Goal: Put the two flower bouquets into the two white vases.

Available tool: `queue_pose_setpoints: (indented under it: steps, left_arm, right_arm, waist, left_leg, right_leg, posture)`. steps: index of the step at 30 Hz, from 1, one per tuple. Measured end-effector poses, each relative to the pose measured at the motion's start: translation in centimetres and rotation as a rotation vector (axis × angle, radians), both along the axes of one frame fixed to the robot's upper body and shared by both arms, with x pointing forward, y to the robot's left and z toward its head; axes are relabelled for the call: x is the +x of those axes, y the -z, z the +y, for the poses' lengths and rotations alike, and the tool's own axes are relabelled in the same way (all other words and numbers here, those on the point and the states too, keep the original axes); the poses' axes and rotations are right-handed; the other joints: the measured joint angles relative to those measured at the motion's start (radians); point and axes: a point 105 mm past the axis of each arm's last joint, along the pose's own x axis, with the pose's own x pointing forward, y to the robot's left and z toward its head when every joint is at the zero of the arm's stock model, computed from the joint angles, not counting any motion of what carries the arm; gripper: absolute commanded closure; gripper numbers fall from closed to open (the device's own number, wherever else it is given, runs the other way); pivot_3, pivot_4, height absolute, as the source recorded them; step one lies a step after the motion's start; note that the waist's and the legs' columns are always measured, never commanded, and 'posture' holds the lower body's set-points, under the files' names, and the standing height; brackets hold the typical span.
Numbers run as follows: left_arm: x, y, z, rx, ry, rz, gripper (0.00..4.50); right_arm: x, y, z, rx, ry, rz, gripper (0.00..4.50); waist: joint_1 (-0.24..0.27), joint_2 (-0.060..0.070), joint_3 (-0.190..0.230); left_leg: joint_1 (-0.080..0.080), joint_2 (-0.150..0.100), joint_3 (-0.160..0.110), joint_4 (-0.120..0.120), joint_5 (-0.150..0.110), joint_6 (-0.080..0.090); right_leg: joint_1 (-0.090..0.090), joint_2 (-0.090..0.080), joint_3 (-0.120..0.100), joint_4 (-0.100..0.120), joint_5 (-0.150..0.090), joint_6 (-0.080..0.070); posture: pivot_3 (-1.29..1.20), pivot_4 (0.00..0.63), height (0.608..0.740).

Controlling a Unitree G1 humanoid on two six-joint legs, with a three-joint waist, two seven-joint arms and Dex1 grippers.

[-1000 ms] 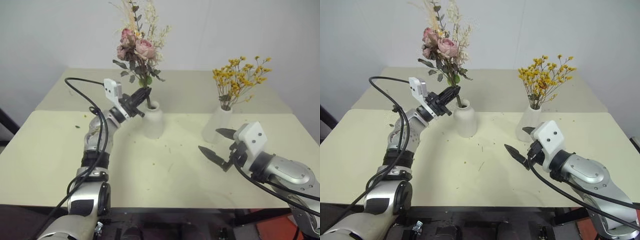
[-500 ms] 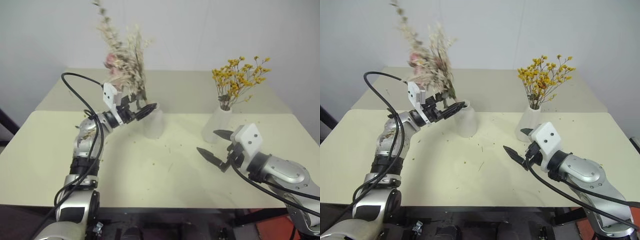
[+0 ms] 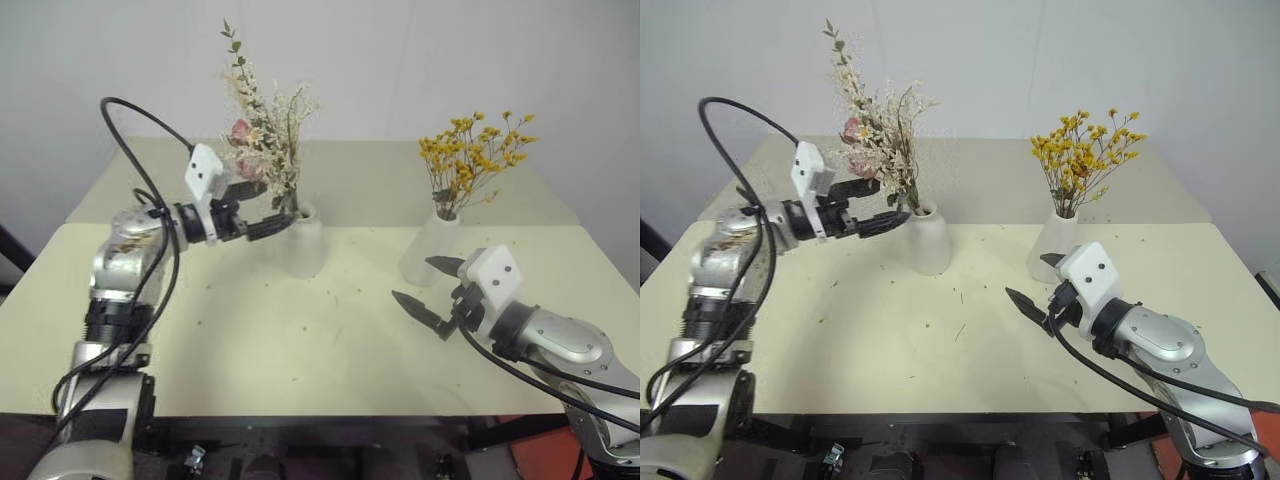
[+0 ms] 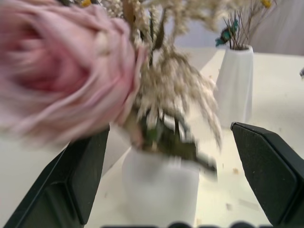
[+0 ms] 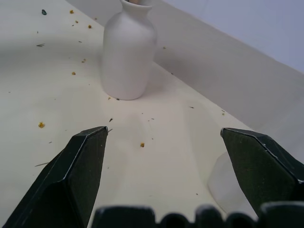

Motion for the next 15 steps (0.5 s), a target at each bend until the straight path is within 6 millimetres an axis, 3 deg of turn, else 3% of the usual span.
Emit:
queue_pose_setpoints:
  steps: [6,12,15]
  left_arm:
    - [-2.6,0.2,3.8,0.098,-0.053,0.05,0.03]
    - [-6.8,0.6,4.6,0.163,0.092,0.09,0.03]
    - [-7.9,0.7,4.3,0.161,0.144,0.1,0.03]
  right_arm:
    - [-0.1,0.0,-1.1,0.001,0.036,0.001,0.0]
    - [-0.8,-0.9,-4.3,-0.003,0.082,0.011,0.0]
    - [-1.7,-1.2,-6.2,0.01,0.086,0.053,0.0]
  waist:
    - [0.001,0.0,0.0]
    - [0.008,0.0,0.0]
    - [0.012,0.0,0.0]
  left_leg:
    - [-0.001,0.0,0.0,0.0,0.0,0.0]
    - [0.0,0.001,0.001,0.0,0.0,0.0]
    - [0.0,0.001,0.001,0.0,0.0,0.0]
  right_leg:
    - [-0.001,0.0,0.0,0.0,0.0,0.0]
    - [0.0,0.0,0.0,0.0,-0.002,-0.001]
    - [0.001,0.0,0.0,0.0,-0.002,-0.001]
  posture:
    - [0.0,0.15,0.74]
    - [0.0,0.15,0.74]
    - [0.0,0.15,0.74]
